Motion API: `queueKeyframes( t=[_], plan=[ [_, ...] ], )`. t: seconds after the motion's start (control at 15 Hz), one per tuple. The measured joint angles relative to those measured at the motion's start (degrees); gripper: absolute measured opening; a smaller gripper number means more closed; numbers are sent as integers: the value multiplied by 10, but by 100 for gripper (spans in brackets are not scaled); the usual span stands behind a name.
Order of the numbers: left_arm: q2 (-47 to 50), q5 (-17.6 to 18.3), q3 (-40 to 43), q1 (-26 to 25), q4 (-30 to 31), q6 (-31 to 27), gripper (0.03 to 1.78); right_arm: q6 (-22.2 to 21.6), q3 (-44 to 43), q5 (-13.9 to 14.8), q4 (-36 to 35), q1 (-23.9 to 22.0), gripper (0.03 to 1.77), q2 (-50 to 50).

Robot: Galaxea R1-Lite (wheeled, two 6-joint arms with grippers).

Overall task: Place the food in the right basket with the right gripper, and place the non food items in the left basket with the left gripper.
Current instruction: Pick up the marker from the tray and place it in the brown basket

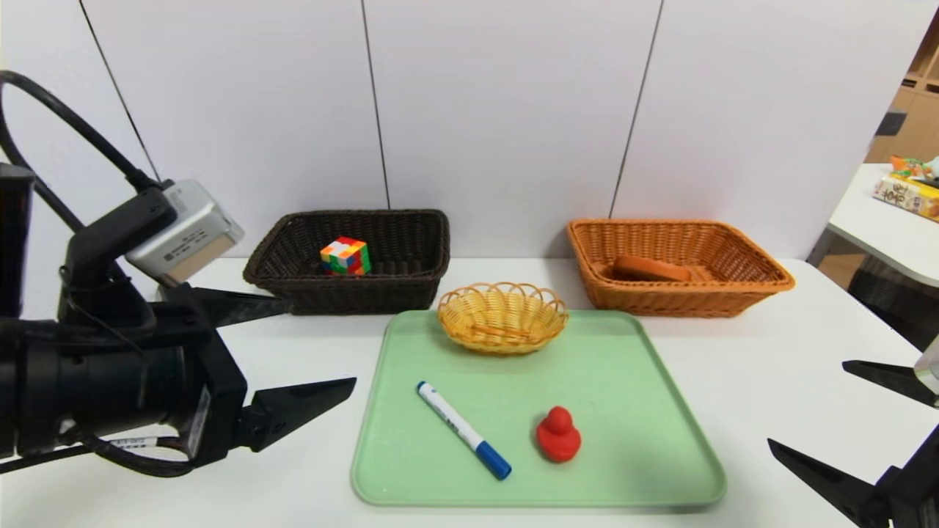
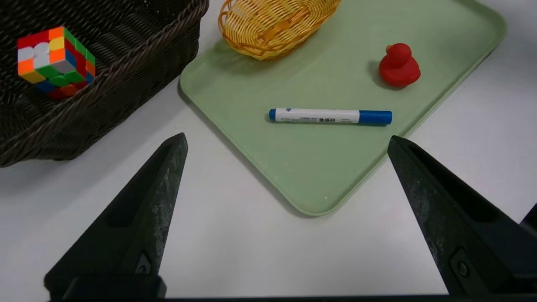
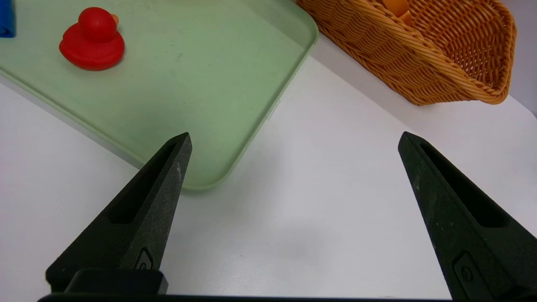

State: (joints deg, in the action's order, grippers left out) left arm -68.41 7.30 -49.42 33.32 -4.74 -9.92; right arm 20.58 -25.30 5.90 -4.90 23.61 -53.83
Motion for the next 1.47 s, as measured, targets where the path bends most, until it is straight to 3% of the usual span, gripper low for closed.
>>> queueKeyframes(
  t=[0.33,0.53,1.13,1.27,1.47],
  plan=[
    [-62,54,-2,8,12,-155,169,0,4,0,-1,5,169,1],
    [-104,79,-24,19,11,-217,169,0,9,0,4,6,169,7],
    [-203,87,-93,-9,5,-498,169,1,26,-1,8,6,169,36],
    [-219,105,-111,-20,-24,-544,169,1,26,-1,8,6,169,37],
    [-235,125,-162,-24,-121,-583,169,1,33,-1,7,6,169,40]
  ],
)
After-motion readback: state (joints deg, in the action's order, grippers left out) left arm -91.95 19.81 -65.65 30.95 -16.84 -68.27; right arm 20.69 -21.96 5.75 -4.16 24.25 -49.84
